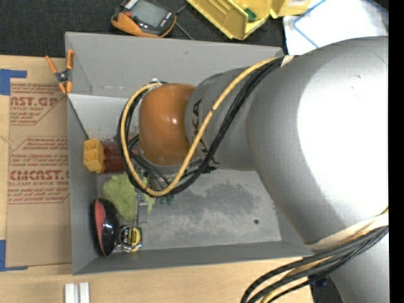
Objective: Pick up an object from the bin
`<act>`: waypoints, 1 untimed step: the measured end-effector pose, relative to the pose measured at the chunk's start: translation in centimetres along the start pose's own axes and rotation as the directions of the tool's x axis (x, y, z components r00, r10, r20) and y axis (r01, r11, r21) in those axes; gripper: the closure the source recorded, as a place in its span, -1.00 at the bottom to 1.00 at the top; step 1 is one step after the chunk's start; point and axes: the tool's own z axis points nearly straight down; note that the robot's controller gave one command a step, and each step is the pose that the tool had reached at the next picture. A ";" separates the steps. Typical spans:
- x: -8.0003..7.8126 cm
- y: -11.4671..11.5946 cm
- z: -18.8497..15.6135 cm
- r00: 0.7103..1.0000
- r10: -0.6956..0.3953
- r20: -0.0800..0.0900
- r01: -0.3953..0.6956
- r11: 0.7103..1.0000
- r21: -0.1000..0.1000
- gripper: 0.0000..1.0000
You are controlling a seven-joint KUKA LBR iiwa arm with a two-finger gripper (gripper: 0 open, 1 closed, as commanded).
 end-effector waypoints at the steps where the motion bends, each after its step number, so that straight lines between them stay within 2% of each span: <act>1: 2.6 -2.8 2.8 0.996 0.092 0.008 -0.092 0.996 -0.004 -1.00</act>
Offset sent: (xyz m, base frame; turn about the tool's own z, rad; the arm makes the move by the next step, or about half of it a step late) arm -0.0273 -0.0112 -0.0298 -0.3313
